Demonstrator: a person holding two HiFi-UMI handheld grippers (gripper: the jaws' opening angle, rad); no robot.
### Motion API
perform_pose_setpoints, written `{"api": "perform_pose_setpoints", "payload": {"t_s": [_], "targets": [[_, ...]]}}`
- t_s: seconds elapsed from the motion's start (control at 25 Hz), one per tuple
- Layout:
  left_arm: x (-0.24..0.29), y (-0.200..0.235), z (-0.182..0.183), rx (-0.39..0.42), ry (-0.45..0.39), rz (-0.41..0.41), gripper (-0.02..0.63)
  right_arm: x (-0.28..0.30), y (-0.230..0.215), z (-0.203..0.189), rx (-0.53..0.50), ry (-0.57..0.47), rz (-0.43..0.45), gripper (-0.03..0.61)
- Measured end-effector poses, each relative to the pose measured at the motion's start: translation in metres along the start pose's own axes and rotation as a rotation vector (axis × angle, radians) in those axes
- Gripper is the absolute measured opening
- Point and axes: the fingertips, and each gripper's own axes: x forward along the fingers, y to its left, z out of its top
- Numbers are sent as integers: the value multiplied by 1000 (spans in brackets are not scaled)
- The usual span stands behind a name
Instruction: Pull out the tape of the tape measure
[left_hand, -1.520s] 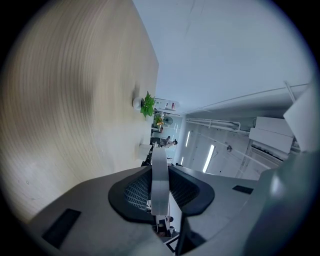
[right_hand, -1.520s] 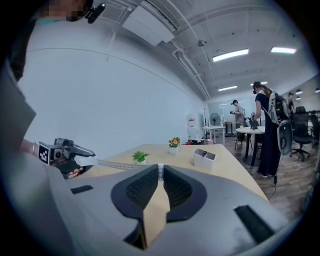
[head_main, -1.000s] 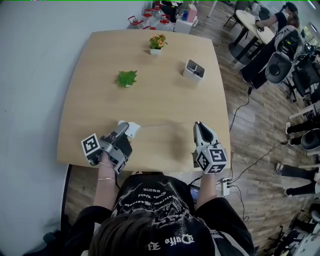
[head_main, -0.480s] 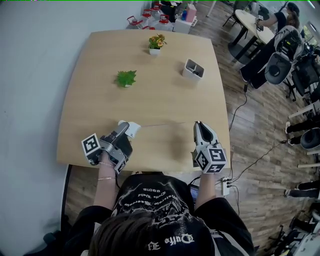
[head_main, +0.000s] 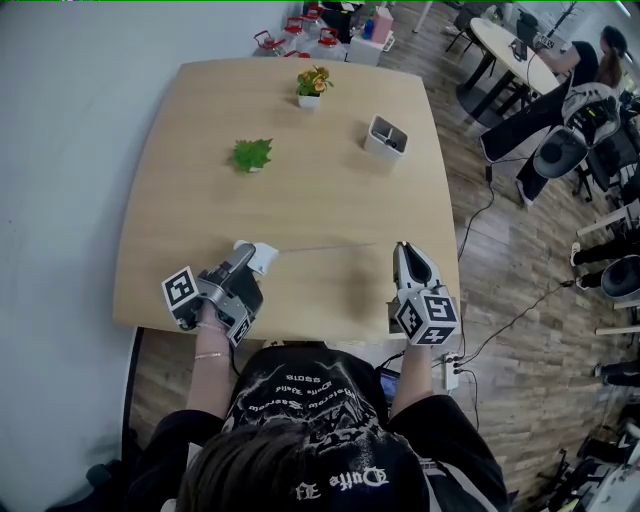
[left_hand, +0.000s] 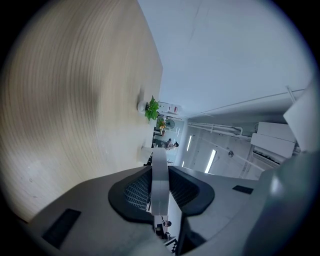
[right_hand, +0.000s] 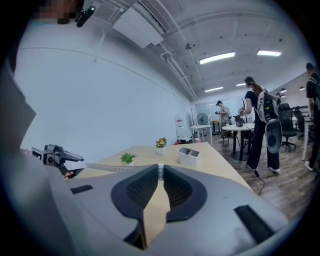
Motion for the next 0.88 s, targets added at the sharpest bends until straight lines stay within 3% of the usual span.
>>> {"api": "perform_pose_setpoints", "payload": {"t_s": [0.88], "targets": [[2, 5, -6, 14, 40, 6, 95, -6, -4, -3, 3, -9, 2, 40]]}}
